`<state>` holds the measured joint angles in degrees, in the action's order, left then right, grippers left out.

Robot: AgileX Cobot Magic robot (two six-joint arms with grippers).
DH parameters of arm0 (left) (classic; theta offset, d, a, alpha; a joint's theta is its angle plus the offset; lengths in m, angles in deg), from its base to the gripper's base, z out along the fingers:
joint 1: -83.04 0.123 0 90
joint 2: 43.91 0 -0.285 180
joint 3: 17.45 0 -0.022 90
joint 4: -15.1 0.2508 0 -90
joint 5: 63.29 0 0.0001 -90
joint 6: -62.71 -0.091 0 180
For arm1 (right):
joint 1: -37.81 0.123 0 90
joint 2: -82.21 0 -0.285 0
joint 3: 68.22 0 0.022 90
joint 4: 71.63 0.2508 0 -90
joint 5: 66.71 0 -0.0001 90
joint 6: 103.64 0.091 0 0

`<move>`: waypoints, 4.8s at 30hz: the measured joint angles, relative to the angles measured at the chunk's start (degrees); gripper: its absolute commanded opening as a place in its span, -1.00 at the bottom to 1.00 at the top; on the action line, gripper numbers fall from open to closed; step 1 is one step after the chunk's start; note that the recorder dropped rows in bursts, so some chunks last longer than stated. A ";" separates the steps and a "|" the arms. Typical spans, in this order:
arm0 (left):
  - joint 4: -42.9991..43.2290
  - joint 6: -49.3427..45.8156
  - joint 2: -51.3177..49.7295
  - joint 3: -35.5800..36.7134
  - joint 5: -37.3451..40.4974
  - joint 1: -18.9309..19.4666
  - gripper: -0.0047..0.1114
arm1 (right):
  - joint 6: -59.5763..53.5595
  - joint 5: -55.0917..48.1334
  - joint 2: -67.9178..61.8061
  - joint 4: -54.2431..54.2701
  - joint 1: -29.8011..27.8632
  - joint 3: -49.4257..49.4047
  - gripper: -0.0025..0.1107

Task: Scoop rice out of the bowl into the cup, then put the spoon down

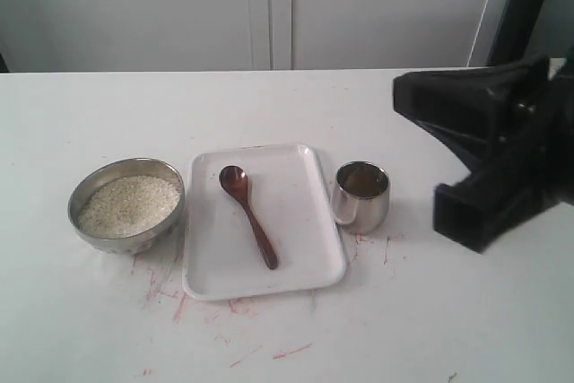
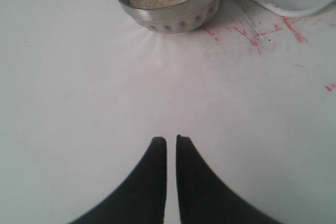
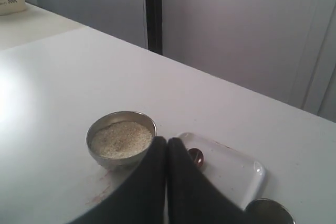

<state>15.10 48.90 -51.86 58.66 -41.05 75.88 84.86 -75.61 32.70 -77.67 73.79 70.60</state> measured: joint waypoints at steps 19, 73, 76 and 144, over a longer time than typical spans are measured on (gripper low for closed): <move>0.00 0.00 0.00 0.00 0.00 0.00 -0.67 | 0.00 0.92 26.20 1.15 0.00 -13.52 -0.96; 0.00 0.00 0.00 0.00 0.00 0.00 -0.67 | 0.49 9.76 32.30 3.53 0.00 -35.73 -0.96; 0.00 0.00 0.00 0.00 0.00 0.00 -0.67 | 0.49 9.76 32.30 3.63 0.00 -35.73 -0.96; 0.00 0.00 0.00 0.00 0.00 0.00 -0.67 | -3.54 -10.80 41.43 3.63 -43.04 -35.73 -0.96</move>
<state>15.10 48.90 -51.86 58.66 -41.05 75.88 81.32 -86.42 74.13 -74.04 30.75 34.88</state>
